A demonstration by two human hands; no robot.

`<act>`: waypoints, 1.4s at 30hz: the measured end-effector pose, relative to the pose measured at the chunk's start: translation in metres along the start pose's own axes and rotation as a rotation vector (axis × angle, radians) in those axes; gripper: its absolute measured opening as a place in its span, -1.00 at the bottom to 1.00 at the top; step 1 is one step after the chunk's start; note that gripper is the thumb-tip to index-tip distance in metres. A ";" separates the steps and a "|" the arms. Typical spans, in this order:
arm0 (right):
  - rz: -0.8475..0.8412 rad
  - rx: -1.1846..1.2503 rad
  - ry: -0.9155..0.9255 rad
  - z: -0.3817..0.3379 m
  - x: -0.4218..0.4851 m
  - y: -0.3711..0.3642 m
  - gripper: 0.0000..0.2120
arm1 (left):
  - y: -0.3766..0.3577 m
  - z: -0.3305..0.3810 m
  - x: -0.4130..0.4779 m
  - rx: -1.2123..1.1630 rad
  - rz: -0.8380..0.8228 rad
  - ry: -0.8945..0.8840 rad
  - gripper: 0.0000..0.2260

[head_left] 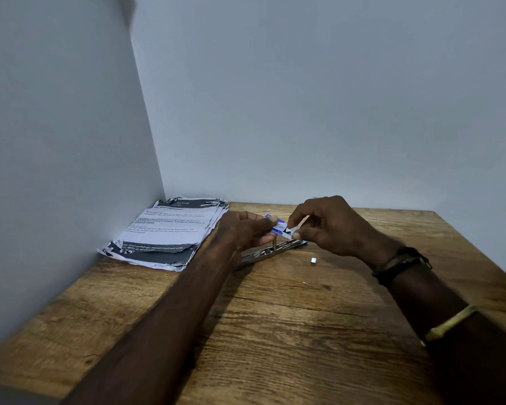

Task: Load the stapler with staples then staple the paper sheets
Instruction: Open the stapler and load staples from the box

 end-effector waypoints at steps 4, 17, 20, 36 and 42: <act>-0.025 -0.029 -0.001 -0.001 -0.001 -0.001 -0.83 | -0.001 0.000 -0.001 -0.014 -0.009 0.006 -0.78; -0.001 -0.011 0.062 -0.005 -0.001 -0.001 -0.89 | -0.003 -0.004 0.001 -0.044 -0.033 0.029 -0.76; -0.002 -0.011 0.056 -0.004 -0.001 -0.001 -0.91 | -0.004 -0.003 0.002 -0.026 -0.056 0.013 -0.80; 0.124 -0.022 0.108 -0.014 0.000 0.007 -0.89 | -0.011 -0.003 0.002 -0.022 -0.117 -0.023 -0.87; 0.137 0.071 -0.003 -0.004 0.001 0.012 -0.60 | -0.016 -0.005 0.000 -0.039 -0.137 -0.016 -0.85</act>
Point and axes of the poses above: each hand's wrist, its own x-axis towards the middle knuckle, its own y-axis out of the back of the hand, z = x × y, the point moved 7 cm from there along x, towards the middle knuckle, and after that the axes turned 4 degrees about z, right-handed, at the moved point
